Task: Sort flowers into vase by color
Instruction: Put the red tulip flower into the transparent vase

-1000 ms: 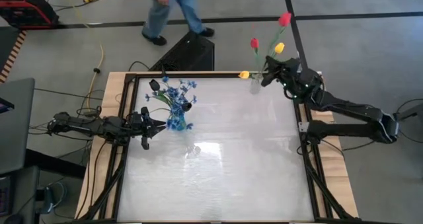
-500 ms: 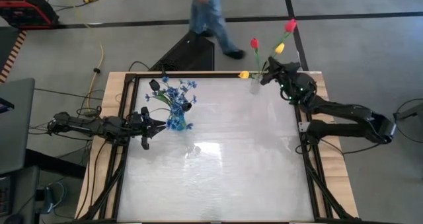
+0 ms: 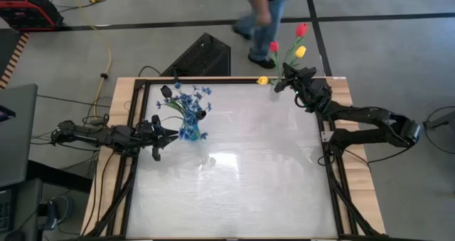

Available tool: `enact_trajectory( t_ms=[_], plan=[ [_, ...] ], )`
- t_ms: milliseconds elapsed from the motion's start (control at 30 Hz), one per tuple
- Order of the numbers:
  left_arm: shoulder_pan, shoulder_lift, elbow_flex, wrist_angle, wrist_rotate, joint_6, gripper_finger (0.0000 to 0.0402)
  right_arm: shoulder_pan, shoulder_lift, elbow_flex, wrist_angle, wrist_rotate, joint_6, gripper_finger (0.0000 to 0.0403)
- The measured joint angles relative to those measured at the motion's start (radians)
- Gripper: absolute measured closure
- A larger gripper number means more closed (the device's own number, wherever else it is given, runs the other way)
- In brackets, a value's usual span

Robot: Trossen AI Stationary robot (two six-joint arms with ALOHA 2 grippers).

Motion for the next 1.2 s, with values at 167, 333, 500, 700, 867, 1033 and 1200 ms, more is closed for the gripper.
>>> enact_trajectory(
  t_ms=[167, 333, 500, 700, 867, 1033, 1200],
  plan=[
    [0.000, 0.000, 0.000, 0.000, 0.000, 0.000, 0.0326, 0.000, 0.009, 0.000, -0.009, 0.001, -0.001, 0.0387],
    [0.000, 0.000, 0.000, 0.000, 0.000, 0.000, 0.0326, 0.000, 0.008, 0.000, -0.054, 0.002, -0.005, 0.0387],
    [0.000, 0.000, 0.000, 0.000, 0.000, 0.000, 0.0326, 0.000, 0.008, 0.000, -0.135, 0.005, -0.004, 0.0387],
    [0.000, 0.000, 0.000, 0.000, 0.000, 0.000, 0.0326, 0.000, 0.008, 0.000, -0.170, 0.006, 0.019, 0.0387],
    [0.000, 0.000, 0.000, 0.000, 0.000, 0.000, 0.0326, 0.000, 0.008, 0.000, -0.254, 0.009, 0.040, 0.0387],
    [0.000, 0.000, 0.000, 0.000, 0.000, 0.000, 0.0326, 0.010, 0.008, 0.000, -0.325, 0.009, 0.051, 0.0386],
    [0.000, 0.000, 0.000, 0.000, 0.000, 0.000, 0.0326, 0.027, 0.008, 0.000, -0.348, 0.008, 0.062, 0.0349]
  ],
)
